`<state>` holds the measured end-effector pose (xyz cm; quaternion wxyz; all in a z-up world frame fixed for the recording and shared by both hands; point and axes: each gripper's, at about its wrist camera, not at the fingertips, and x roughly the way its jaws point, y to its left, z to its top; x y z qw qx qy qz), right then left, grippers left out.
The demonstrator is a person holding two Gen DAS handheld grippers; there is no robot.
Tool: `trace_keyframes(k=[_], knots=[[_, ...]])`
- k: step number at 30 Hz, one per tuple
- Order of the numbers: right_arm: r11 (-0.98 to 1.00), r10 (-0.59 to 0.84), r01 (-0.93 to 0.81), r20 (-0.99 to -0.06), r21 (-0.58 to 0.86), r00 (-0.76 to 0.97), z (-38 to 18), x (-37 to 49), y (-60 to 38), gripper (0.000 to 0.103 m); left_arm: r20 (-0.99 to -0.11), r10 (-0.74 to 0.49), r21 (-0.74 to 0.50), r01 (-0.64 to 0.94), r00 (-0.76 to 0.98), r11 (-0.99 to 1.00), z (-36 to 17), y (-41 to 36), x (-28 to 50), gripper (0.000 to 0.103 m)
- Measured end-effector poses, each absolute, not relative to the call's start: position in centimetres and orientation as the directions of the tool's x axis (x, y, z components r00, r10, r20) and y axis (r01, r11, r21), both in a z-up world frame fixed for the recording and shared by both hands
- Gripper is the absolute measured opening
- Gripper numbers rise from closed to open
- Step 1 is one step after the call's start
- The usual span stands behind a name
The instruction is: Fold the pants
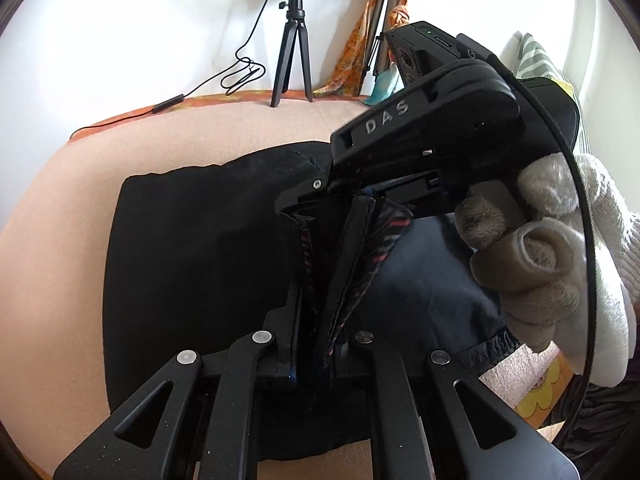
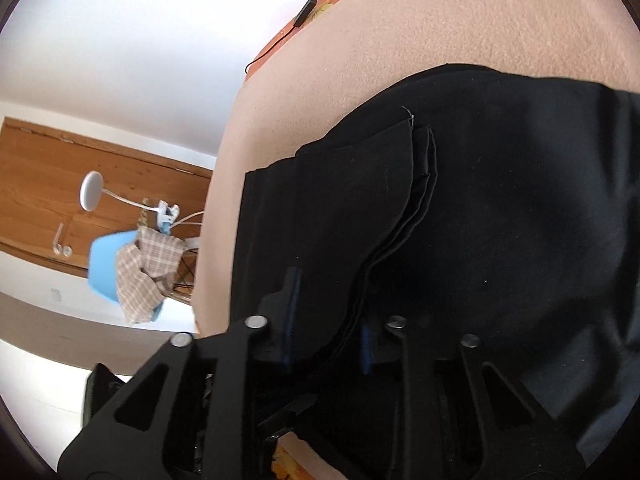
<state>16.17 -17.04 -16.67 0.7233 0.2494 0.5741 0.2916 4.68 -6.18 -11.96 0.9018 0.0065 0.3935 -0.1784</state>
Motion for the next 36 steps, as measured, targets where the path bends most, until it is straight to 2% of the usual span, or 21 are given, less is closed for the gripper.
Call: trace_keyframes(k=[4, 6, 17, 18, 22, 24, 26, 36], knots=[[0.73, 0.682, -0.171, -0.695, 0.661, 0.226, -15.3, 15.8, -17.6, 0.005, -0.704, -0.342, -0.148, 0.342, 0.623, 0.928, -11.4, -6.6, 4.5, 0.008], [0.746, 0.665, -0.196, -0.7, 0.637, 0.259, -14.3, 15.6, -18.0, 0.005, -0.703, -0.36, -0.163, 0.354, 0.613, 0.921, -11.4, -6.7, 4.2, 0.014], [0.797, 0.603, -0.245, -0.713, 0.552, 0.358, -11.7, 14.4, -20.3, 0.004, -0.689, -0.451, -0.238, 0.411, 0.567, 0.88, -10.6, -8.3, 2.8, 0.015], [0.804, 0.594, -0.244, -0.714, 0.542, 0.37, -11.6, 14.3, -20.5, 0.004, -0.695, -0.455, -0.24, 0.417, 0.557, 0.877, -10.5, -8.6, 2.7, 0.021], [0.82, 0.569, -0.225, -0.714, 0.526, 0.407, -11.0, 13.9, -23.2, 0.004, -0.697, -0.47, -0.247, 0.435, 0.541, 0.866, -10.2, -9.5, 2.1, 0.027], [0.826, 0.561, -0.216, -0.715, 0.521, 0.418, -10.9, 13.7, -24.3, 0.004, -0.703, -0.47, -0.243, 0.44, 0.534, 0.864, -10.2, -9.9, 2.0, 0.038], [0.835, 0.545, -0.207, -0.72, 0.509, 0.43, -10.9, 13.6, -25.3, 0.004, -0.709, -0.453, -0.216, 0.446, 0.54, 0.869, -10.1, -10.4, 1.8, 0.045], [0.866, 0.49, -0.155, -0.744, 0.476, 0.454, -11.8, 13.3, -29.9, 0.004, -0.708, -0.446, -0.194, 0.457, 0.548, 0.868, -9.5, -11.4, 1.9, 0.05]])
